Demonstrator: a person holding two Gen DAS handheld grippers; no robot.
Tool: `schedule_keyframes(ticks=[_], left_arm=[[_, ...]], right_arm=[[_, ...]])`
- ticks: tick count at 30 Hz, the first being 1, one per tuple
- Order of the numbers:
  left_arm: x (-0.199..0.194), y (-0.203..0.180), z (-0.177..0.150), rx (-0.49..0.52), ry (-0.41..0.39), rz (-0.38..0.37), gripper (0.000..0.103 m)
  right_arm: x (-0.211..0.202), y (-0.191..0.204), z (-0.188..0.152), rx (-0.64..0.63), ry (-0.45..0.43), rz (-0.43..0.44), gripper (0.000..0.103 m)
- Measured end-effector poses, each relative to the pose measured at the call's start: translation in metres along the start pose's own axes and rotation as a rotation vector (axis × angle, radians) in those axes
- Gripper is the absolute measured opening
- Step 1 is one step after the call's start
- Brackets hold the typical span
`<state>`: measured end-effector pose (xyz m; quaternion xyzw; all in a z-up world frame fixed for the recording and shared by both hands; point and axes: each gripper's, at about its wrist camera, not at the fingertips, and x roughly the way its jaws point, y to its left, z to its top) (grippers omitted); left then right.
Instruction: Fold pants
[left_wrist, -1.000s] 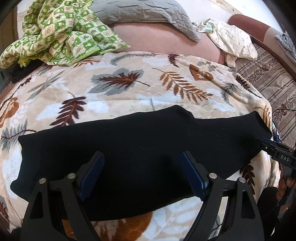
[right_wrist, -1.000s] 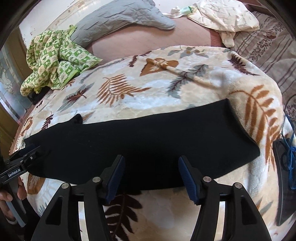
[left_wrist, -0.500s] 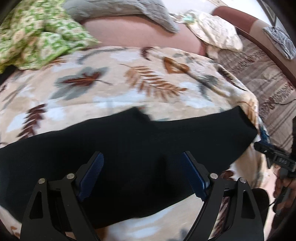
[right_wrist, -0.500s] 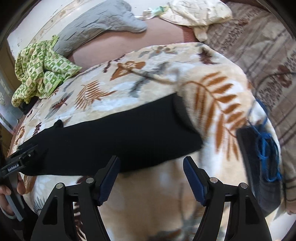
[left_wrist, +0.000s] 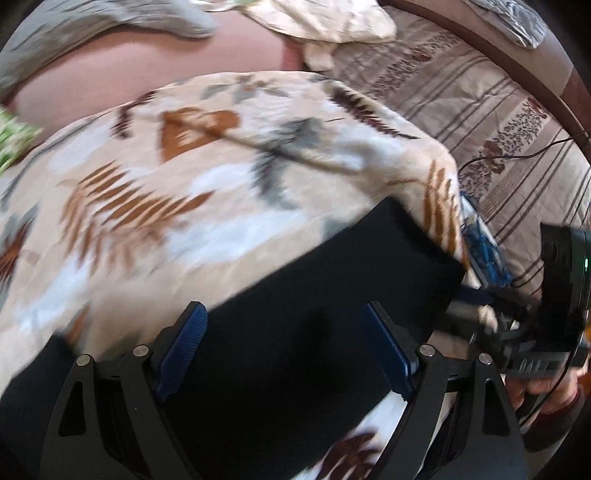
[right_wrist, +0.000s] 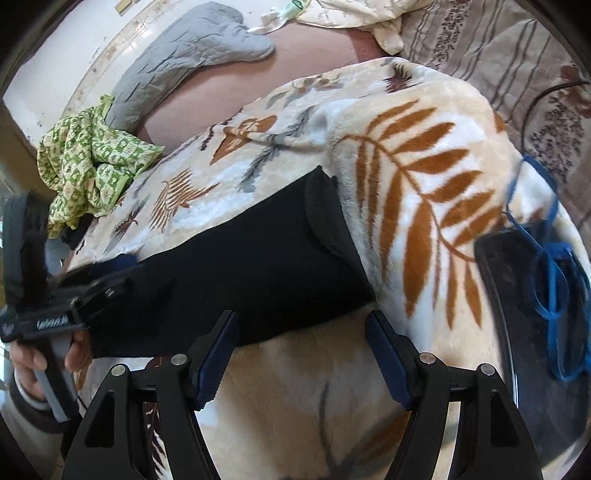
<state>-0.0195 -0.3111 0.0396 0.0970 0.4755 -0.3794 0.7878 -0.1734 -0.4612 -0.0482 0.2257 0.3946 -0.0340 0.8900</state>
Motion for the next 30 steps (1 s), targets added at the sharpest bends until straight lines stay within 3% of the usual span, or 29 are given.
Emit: schedule_keyframes(ticks=[7,13,18,19,21,23,25,27,30], left_arm=[[0.047,-0.025,0.043,0.076,0.033,-0.121,0.086],[0.078,-0.044,0.059,0.102,0.091,-0.261,0.086],[0.097,-0.062,0.066,0.125,0.121,-0.305,0.085],[0.098,-0.066,0.067,0.139,0.116,-0.307,0.082],[0.100,-0.074,0.065,0.182,0.114,-0.310,0.049],[0.101,-0.080,0.063,0.211,0.104,-0.275,0.039],[0.100,-0.081,0.062,0.209,0.100,-0.283,0.028],[0.096,-0.076,0.063,0.182,0.098,-0.287,0.017],[0.073,-0.070,0.066,0.168,0.064,-0.317,0.014]], right_arm=[[0.006,-0.006,0.005,0.000,-0.017,0.073,0.076],[0.009,-0.011,0.008,-0.030,-0.019,0.114,0.078],[0.013,-0.013,0.011,-0.039,-0.030,0.137,0.078],[0.013,-0.015,0.012,-0.036,-0.033,0.144,0.078],[0.014,-0.017,0.013,-0.034,-0.041,0.156,0.077],[0.016,-0.018,0.016,-0.035,-0.052,0.130,0.063],[0.019,-0.024,0.020,-0.008,-0.070,0.086,0.020],[0.019,-0.029,0.022,0.057,-0.086,0.124,0.017],[0.007,-0.014,0.024,0.025,-0.121,0.114,0.013]])
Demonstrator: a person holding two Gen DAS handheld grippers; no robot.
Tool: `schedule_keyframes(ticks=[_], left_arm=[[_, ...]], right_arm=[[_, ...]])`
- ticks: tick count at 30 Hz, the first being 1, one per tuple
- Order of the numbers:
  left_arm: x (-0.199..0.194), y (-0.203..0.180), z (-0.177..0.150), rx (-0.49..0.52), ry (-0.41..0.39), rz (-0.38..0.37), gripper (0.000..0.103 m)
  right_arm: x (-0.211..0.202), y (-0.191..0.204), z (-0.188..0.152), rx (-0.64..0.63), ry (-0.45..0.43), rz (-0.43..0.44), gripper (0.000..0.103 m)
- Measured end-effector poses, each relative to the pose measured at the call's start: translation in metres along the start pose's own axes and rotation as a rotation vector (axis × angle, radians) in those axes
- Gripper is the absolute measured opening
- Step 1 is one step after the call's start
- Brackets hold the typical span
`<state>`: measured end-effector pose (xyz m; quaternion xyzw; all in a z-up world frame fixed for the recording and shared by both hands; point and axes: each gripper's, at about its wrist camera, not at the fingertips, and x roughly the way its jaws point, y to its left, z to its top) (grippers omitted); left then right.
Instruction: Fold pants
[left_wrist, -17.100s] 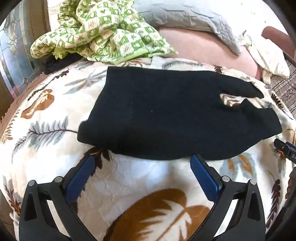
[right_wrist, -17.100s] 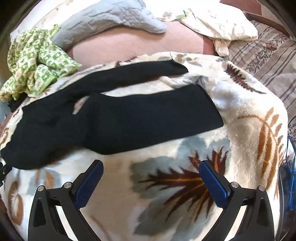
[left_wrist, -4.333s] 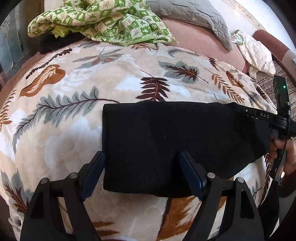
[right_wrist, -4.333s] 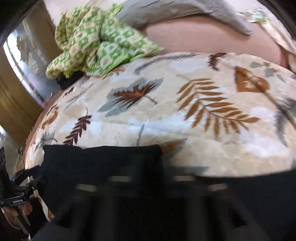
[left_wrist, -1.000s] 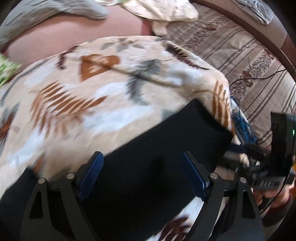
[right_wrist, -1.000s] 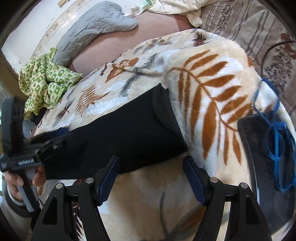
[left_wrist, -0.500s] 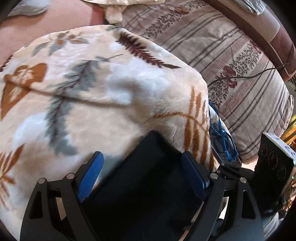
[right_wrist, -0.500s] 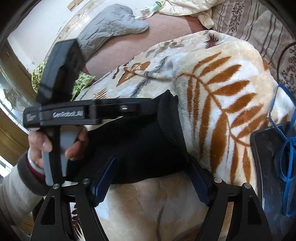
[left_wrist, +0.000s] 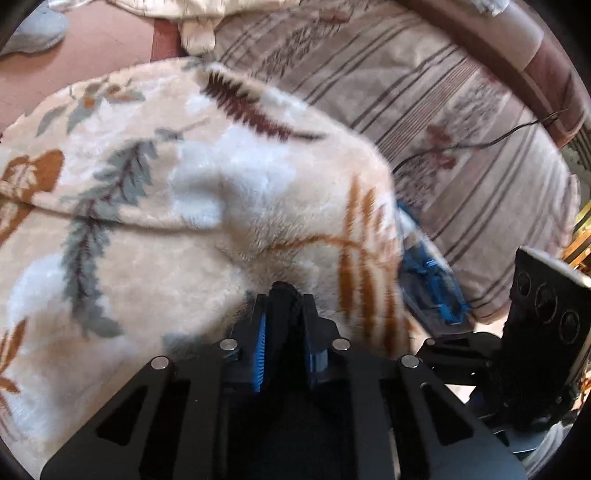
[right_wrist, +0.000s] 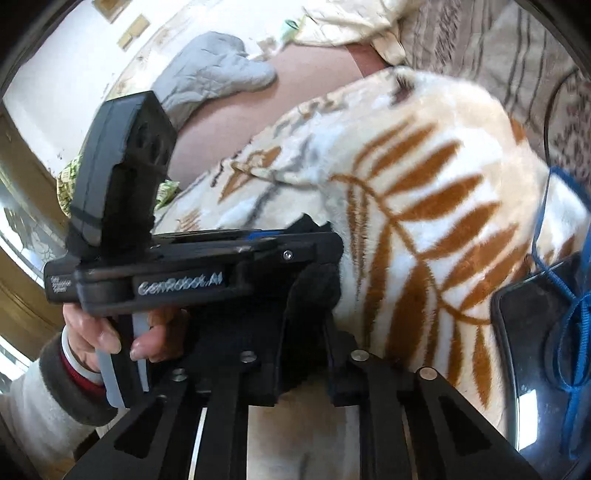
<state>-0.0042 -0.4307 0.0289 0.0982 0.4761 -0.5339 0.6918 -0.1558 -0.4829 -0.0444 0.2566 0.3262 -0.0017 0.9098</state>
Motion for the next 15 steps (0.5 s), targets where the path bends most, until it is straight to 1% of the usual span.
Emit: schedule_keyframes(ticks=[2,5,7,9,12,15], left_arm=[[-0.027,-0.005,0.001,0.020,-0.048,-0.003,0.014],[-0.070,-0.010,-0.002,0.025,-0.124,0.001,0.014],[-0.100,-0.007,-0.004,0.017,-0.172,0.008,0.014],[-0.132,0.000,-0.013,0.004,-0.216,0.034,0.014],[-0.181,0.024,-0.037,-0.048,-0.268,0.083,0.014],[-0.221,0.051,-0.072,-0.117,-0.307,0.145,0.014]], right_arm=[[-0.011,0.018,0.003,-0.037,-0.020,-0.001,0.013],[-0.030,0.052,0.010,-0.108,-0.061,0.003,0.012],[-0.039,0.077,0.014,-0.152,-0.086,0.030,0.012],[-0.044,0.101,0.016,-0.191,-0.099,0.057,0.012],[-0.042,0.145,0.009,-0.255,-0.089,0.120,0.012],[-0.024,0.187,-0.006,-0.303,-0.050,0.191,0.012]])
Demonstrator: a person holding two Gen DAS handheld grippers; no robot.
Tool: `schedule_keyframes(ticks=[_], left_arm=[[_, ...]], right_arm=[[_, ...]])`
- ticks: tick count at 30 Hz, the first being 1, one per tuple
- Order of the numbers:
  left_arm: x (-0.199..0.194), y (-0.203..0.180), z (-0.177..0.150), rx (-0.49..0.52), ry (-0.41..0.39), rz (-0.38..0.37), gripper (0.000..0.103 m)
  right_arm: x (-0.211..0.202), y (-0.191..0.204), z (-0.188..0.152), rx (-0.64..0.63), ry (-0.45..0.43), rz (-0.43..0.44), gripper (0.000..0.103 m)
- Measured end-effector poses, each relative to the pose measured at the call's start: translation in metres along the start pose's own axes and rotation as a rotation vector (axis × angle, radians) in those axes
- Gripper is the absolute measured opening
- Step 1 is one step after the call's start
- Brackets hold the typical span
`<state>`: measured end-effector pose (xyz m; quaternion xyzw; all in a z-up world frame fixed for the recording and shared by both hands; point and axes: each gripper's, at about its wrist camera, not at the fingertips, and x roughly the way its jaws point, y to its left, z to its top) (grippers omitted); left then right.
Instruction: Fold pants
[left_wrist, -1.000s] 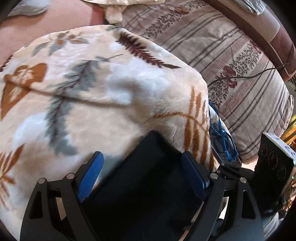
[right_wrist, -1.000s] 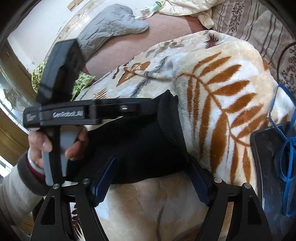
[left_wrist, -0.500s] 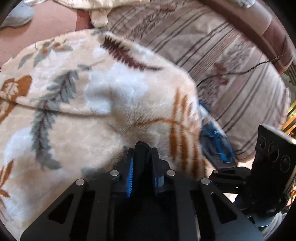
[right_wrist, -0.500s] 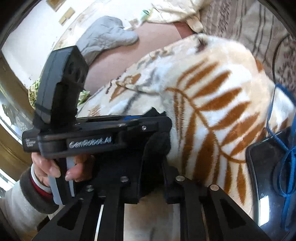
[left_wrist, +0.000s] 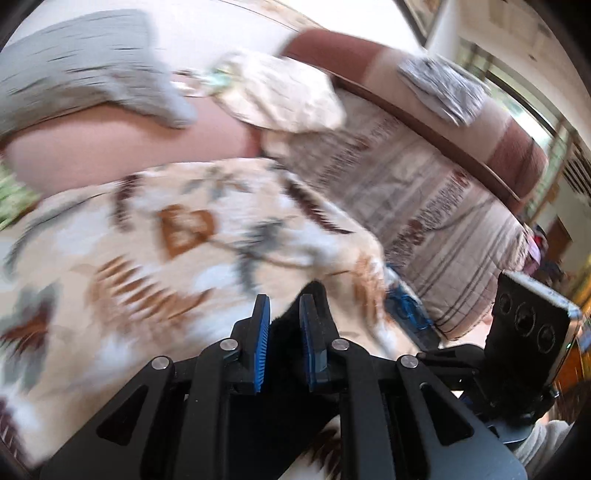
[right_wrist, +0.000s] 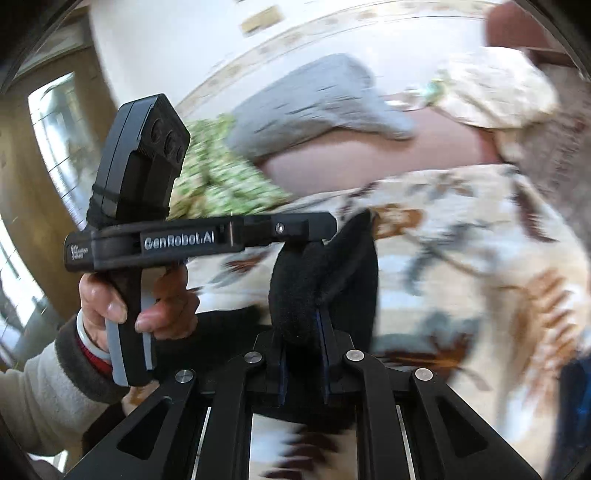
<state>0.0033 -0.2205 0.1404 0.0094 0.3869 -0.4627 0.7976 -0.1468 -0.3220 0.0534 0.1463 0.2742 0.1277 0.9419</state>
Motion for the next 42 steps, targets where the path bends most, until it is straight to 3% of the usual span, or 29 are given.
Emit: schedule_keyframes(ticks=[2,5,7,9,11,13,14,16,18,20,21,23,24,26,27,29,33,38,42], left_arm=[[-0.024,0.028,-0.019,-0.046,-0.003,0.066,0.018],[-0.053,0.065,-0.051,-0.138,-0.003,0.148,0.043],[-0.067,0.084,-0.072,-0.201,-0.005,0.188,0.047],[-0.072,0.095,-0.087,-0.246,0.002,0.217,0.047],[-0.075,0.100,-0.102,-0.277,0.012,0.229,0.052],[-0.074,0.099,-0.112,-0.292,0.019,0.229,0.057],[-0.072,0.096,-0.117,-0.295,0.022,0.227,0.059],[-0.063,0.089,-0.124,-0.299,0.039,0.226,0.062],[-0.053,0.080,-0.127,-0.293,0.060,0.235,0.066],[-0.037,0.071,-0.129,-0.285,0.090,0.265,0.068],[-0.029,0.068,-0.130,-0.285,0.106,0.277,0.068],[-0.010,0.062,-0.133,-0.279,0.146,0.289,0.064],[-0.003,0.060,-0.134,-0.272,0.154,0.295,0.042],[0.006,0.058,-0.133,-0.259,0.153,0.337,0.022],[0.005,0.061,-0.130,-0.282,0.149,0.319,0.016],[-0.003,0.063,-0.125,-0.306,0.138,0.296,0.014],[-0.020,0.055,-0.123,-0.260,0.105,0.320,0.014],[-0.012,0.071,-0.139,-0.318,0.132,0.355,0.018],[-0.021,0.068,-0.138,-0.305,0.109,0.383,0.024]], right_arm=[[0.027,0.026,-0.009,-0.028,0.051,0.035,0.012],[0.070,0.054,-0.029,-0.051,0.133,0.062,0.012],[0.111,0.068,-0.049,-0.043,0.240,0.101,0.020],[0.130,0.077,-0.065,-0.058,0.319,0.066,0.026],[0.118,0.082,-0.064,-0.081,0.298,0.091,0.035],[0.094,0.075,-0.054,-0.049,0.256,0.170,0.062],[0.078,0.067,-0.049,-0.036,0.212,0.167,0.065],[0.054,0.047,-0.041,-0.011,0.137,0.099,0.065],[0.046,0.021,-0.035,0.038,0.117,0.012,0.064],[0.049,0.000,-0.037,0.088,0.131,-0.071,0.051],[0.052,-0.009,-0.039,0.098,0.139,-0.102,0.040],[0.062,-0.021,-0.048,0.118,0.162,-0.131,0.038],[0.066,-0.024,-0.053,0.129,0.178,-0.132,0.037],[0.069,-0.023,-0.056,0.120,0.178,-0.150,0.037],[0.068,-0.022,-0.056,0.111,0.177,-0.154,0.037],[0.063,-0.017,-0.050,0.099,0.167,-0.149,0.037],[0.060,0.002,-0.037,0.037,0.139,-0.108,0.040],[0.106,0.011,-0.045,0.010,0.224,-0.080,0.040],[0.114,0.021,-0.046,-0.038,0.234,-0.121,0.040]])
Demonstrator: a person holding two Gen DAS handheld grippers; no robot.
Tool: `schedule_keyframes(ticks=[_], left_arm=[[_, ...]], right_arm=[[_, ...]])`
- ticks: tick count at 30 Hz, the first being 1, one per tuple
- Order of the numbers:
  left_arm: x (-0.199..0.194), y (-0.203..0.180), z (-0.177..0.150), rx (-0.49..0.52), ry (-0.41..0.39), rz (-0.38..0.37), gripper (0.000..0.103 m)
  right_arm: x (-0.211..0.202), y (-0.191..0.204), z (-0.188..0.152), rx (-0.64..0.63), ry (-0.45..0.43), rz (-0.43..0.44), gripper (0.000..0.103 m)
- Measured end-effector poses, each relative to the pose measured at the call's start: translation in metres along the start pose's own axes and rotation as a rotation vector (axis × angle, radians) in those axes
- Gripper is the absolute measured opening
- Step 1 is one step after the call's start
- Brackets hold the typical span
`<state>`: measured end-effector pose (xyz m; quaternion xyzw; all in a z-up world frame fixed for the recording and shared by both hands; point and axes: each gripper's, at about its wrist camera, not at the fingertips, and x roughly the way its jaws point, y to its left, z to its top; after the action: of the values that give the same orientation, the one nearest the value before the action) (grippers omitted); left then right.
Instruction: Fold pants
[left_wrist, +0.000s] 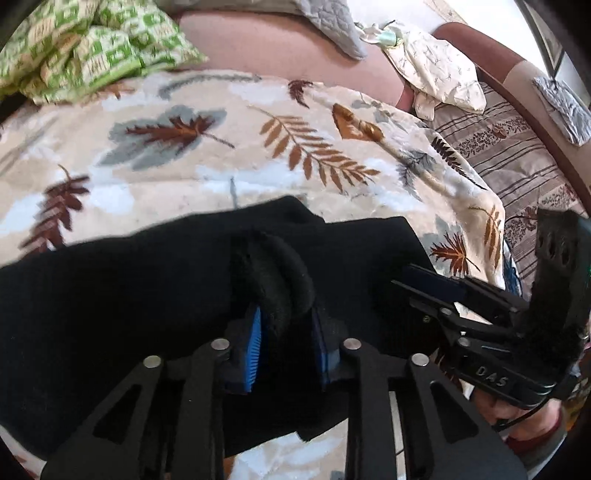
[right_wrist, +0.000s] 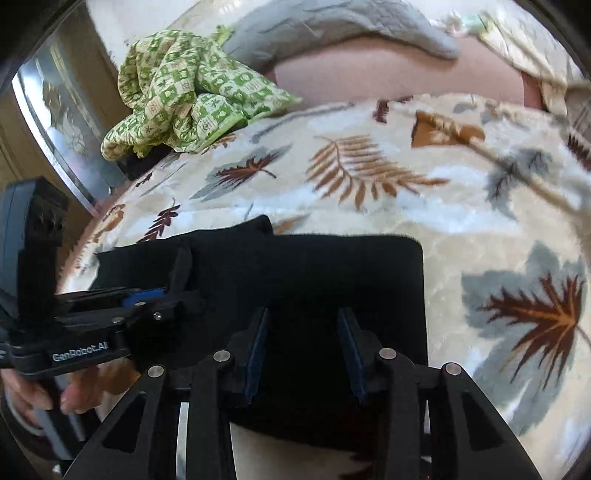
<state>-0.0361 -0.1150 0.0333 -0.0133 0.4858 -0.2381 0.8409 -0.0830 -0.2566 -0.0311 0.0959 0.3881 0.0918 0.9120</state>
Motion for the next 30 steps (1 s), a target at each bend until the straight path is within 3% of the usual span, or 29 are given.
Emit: schedule_keyframes(ticks=[4,8,18,24,30], left_arm=[[-0.017,0.002,0.002,0.012,-0.033,0.044,0.028],[-0.029,0.003,0.003,-0.013,-0.072,0.063,0.046],[-0.017,-0.015,0.004,-0.002,-0.094,0.084,0.048],[0.011,-0.003,0.002,-0.037,-0.037,0.117,0.049],[0.011,0.001,0.000,-0.050,-0.051,0.102,0.052]], right_arm=[[-0.016,0.001,0.005,-0.003,-0.017,-0.003,0.040],[-0.033,-0.003,0.003,0.017,-0.044,-0.012,0.040],[-0.036,-0.008,-0.010,0.034,-0.017,-0.019,0.042],[-0.019,0.003,-0.017,0.009,0.016,0.026,0.042],[-0.010,0.007,-0.019,0.004,0.018,0.039,0.047]])
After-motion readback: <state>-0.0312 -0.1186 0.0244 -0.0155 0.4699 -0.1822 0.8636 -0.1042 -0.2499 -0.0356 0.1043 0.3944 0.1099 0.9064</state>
